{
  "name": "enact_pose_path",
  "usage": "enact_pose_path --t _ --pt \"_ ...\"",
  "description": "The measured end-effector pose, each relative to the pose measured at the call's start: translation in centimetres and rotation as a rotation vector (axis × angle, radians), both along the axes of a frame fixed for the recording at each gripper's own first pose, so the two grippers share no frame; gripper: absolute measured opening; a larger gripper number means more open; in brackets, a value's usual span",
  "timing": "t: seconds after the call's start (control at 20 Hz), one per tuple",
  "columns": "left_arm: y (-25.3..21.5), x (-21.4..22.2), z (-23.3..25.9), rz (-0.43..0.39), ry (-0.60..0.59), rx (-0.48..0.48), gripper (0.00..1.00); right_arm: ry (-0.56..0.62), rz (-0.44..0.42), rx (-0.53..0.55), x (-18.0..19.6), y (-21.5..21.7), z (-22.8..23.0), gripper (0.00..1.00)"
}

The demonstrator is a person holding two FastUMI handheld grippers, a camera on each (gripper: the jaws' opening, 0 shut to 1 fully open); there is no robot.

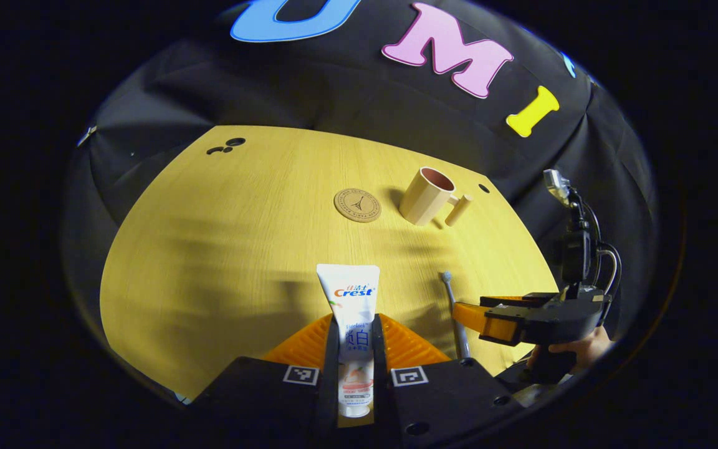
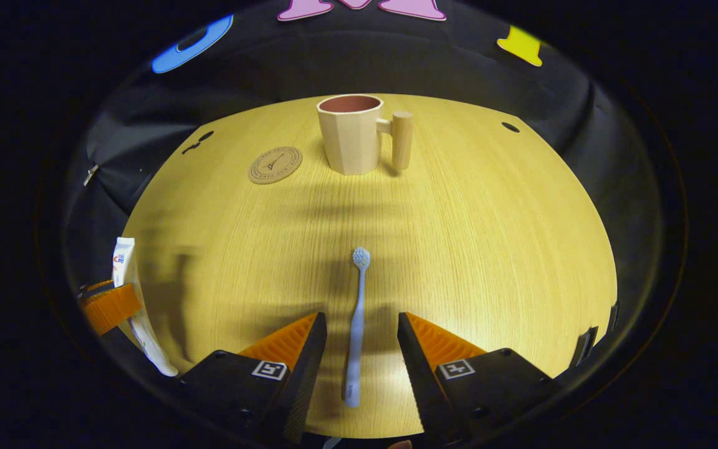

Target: Put the toothbrush and toothpaste on the desktop into the cup, then pick up the cup and place it on the coaster on the desktop.

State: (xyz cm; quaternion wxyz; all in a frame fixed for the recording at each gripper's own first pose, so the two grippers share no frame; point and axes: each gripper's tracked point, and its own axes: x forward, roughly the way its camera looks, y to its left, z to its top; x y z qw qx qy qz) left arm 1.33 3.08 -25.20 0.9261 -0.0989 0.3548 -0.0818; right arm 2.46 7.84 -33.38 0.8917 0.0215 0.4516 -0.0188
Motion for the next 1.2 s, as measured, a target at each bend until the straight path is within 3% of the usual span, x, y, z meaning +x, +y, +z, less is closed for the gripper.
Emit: enact_pose_path --t 0.25,0.3,0.35,0.4,0.45,0.55,0.6,0.65,0.8,0.85,1.0,1.05,1.2 --pt "0.9 -0.8 -0.3 0.022 0.000 -0.002 0.28 0.072 0.000 -0.044 -0.1 -0.5 -1.5 0.61" --pt "1.1 -0.9 -0.2 0.026 -0.001 -0.002 0.23 0.081 0.006 -0.032 -0.1 -0.3 -1.5 0.59" --pt "1.2 -1.1 -0.2 0.030 -0.001 -0.004 0.23 0.088 0.004 -0.036 -0.1 -0.3 -1.5 0.49" --pt "1.3 -1.2 -0.2 0.034 -0.002 -0.005 0.28 0.089 0.007 -0.032 -0.1 -0.2 -1.6 0.51" --pt "1.3 -1.2 -0.3 0.036 -0.001 -0.007 0.28 0.095 0.011 -0.026 0.0 0.0 -1.6 0.45" --pt "1.4 -1.4 -0.4 0.044 0.002 -0.005 0.28 0.106 0.006 -0.015 0.0 0.0 -1.6 0.43" --pt "1.3 -1.5 -0.3 0.046 0.002 -0.005 0.23 0.110 -0.002 -0.015 0.1 -0.1 -1.7 0.36" --pt "1.2 -1.6 -0.4 0.048 0.000 -0.005 0.28 0.115 -0.014 -0.014 0.1 -0.3 -1.7 0.16" --pt "0.3 -1.6 0.1 0.041 -0.012 -0.027 0.23 0.107 -0.046 -0.021 -0.1 -0.6 -1.6 0.10" --pt "-0.1 -1.7 0.5 0.037 -0.020 -0.044 0.28 0.091 -0.040 -0.003 -0.1 -0.3 -1.4 0.10" --pt "-1.2 -0.8 2.4 0.037 -0.072 -0.106 0.28 -0.009 0.002 0.134 0.2 1.9 0.4 0.10" --pt "-1.6 -0.4 3.2 0.031 -0.101 -0.128 0.32 -0.051 0.011 0.159 0.5 1.9 1.4 0.10" --pt "-2.8 1.8 6.5 0.019 -0.211 -0.173 0.21 -0.184 0.023 0.270 0.8 2.0 5.5 0.10"
